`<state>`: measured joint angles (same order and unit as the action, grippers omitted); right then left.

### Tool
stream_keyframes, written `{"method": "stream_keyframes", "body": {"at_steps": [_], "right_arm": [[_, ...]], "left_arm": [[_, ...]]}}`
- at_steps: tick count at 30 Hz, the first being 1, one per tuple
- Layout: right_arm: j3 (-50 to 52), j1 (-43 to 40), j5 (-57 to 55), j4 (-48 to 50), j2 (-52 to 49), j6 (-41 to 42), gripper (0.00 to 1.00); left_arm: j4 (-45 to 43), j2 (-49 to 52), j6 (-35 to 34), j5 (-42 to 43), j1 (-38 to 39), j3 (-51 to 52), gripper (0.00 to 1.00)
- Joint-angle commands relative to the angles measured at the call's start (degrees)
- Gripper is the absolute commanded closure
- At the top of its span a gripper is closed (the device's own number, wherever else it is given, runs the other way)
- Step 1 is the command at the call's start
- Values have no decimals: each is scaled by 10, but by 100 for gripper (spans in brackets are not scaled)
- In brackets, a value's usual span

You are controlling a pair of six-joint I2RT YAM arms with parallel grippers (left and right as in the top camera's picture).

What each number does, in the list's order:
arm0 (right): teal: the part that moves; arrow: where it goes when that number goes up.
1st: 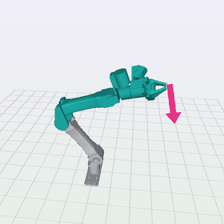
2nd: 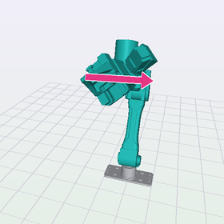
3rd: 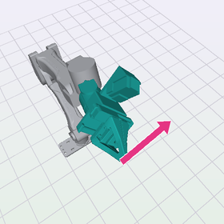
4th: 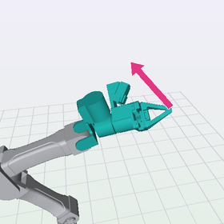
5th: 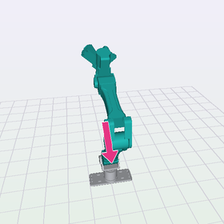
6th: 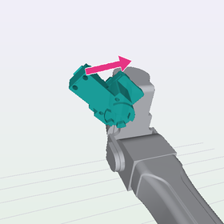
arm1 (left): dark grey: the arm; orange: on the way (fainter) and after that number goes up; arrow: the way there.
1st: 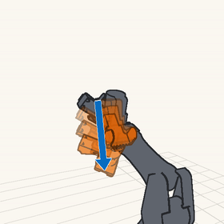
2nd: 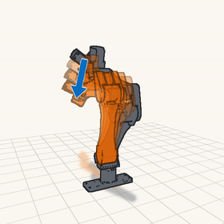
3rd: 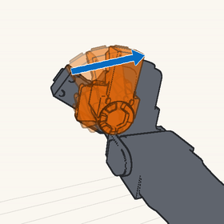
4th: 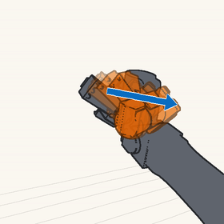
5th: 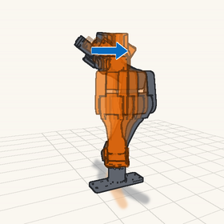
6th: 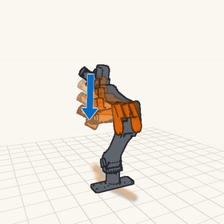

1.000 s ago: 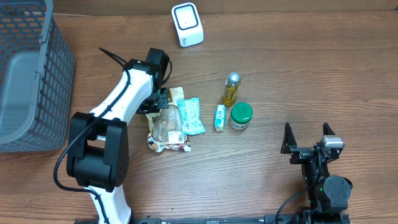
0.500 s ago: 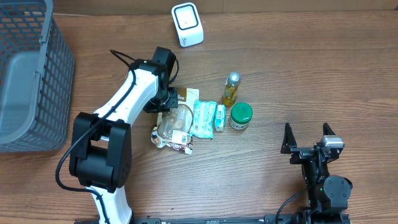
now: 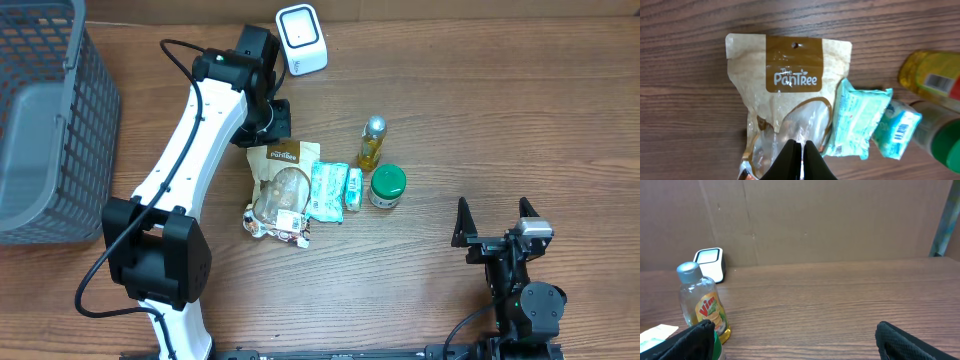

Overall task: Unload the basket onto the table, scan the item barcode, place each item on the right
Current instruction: 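Open the left gripper and lift it off the package, then move the left gripper back toward the grey basket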

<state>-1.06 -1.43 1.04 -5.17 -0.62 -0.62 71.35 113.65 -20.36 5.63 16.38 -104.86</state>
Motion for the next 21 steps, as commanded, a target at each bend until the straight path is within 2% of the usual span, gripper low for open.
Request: {"method": "stream_keyframes", "body": {"at_steps": [1, 8, 11, 18, 20, 21], "right_arm": [[6, -2, -6, 3, 5, 2, 0], [6, -2, -6, 3, 5, 2, 0], [6, -2, -6, 3, 5, 2, 0], [6, -2, -5, 3, 5, 2, 0], [6, -2, -6, 3, 5, 2, 0], [6, -2, -5, 3, 5, 2, 0]], "left_arm": [[23, -11, 18, 17, -12, -42, 94], [77, -74, 41, -20, -55, -127, 91], [74, -110, 41, -69, -92, -143, 84], [75, -163, 41, -116, -202, -145, 69], [75, -163, 41, -129, -234, -145, 54], [74, -162, 41, -129, -249, -144, 51]]}}
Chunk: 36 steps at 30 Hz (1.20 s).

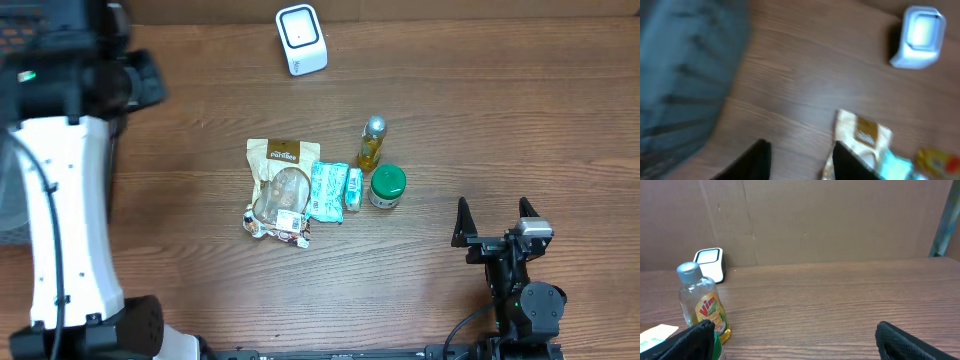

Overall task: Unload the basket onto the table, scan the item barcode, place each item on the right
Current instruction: 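Move the left gripper back toward the grey basket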

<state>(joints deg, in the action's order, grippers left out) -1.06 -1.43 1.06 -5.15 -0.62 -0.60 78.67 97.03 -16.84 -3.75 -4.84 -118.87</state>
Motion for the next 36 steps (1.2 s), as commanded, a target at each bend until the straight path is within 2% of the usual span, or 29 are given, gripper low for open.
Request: {"method": "stream_keyframes", "body": {"at_steps": [1, 5, 6, 7, 36], "right_arm": [[6, -2, -6, 3, 5, 2, 0], [6, -2, -6, 3, 5, 2, 0], [6, -2, -6, 3, 5, 2, 0], [6, -2, -6, 3, 5, 2, 0], [6, -2, -6, 3, 5, 2, 0]], "left_arm": [[1, 7, 6, -34, -48, -4, 50], [2, 10, 6, -2, -82, -4, 46], [3, 11, 6, -2, -85, -4, 34], [5, 11, 6, -2, -87, -4, 0], [8, 11, 6, -3, -87, -4, 0]]}}
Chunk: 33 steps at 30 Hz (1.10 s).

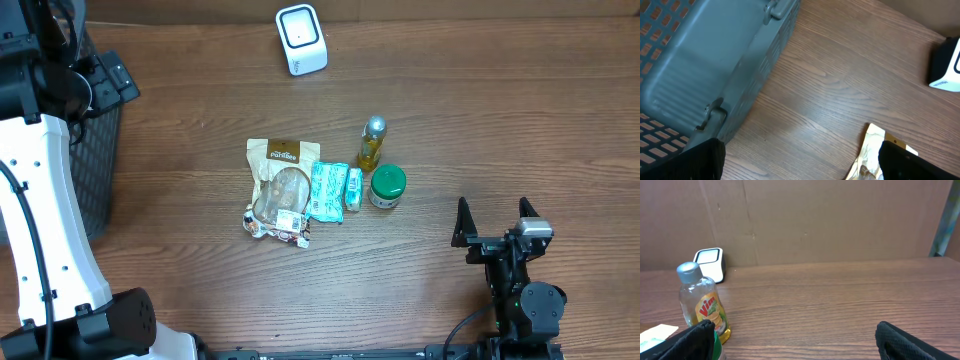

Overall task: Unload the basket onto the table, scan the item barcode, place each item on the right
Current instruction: 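Move the left gripper back toward the grey basket, then raise the right gripper from rest toward the green-capped jar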

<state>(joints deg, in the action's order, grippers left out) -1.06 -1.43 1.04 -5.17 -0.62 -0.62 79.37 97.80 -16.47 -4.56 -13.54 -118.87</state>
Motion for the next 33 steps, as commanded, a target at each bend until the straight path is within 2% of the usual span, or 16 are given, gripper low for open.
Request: {"method": "stream_keyframes", "body": {"at_steps": [1, 27, 33], "right_arm": [[6, -2, -6, 3, 5, 2, 0], [6, -2, -4, 20, 5, 3, 0], [3, -2, 54, 21, 5, 9, 0]], "left_arm": [[1, 3, 2, 5, 0, -4, 0], [1, 3, 2, 5, 0, -4, 0], [1, 3, 2, 5, 0, -4, 0]]}}
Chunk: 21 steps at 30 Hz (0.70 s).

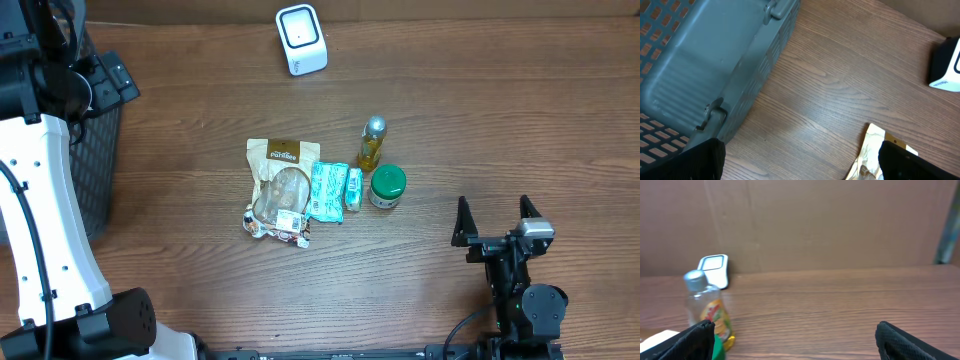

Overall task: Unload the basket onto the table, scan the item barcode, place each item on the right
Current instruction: 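Raise the right gripper from rest toward the green-capped jar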

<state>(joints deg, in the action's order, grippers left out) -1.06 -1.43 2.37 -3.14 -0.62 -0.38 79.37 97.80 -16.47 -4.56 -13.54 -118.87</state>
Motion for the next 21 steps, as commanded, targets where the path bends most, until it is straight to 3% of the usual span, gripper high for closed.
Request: {"method": "stream_keyframes", "body": {"at_steps": [1, 5, 9, 16, 21], "right_arm": [[-1, -2, 54, -2, 5, 7, 0], [-44, -2, 74, -12, 4, 26, 0], [-141, -2, 73, -87, -19, 25, 0], [-357, -2, 99, -222, -169, 25, 0], [-544, -2, 97, -414, -330, 4, 0]], "left_arm": [[1, 3, 2, 5, 0, -4, 1], [1, 3, 2, 5, 0, -4, 1], [1, 3, 2, 5, 0, -4, 1], [1, 3, 2, 5, 0, -4, 0], [1, 3, 2, 5, 0, -4, 0]]}}
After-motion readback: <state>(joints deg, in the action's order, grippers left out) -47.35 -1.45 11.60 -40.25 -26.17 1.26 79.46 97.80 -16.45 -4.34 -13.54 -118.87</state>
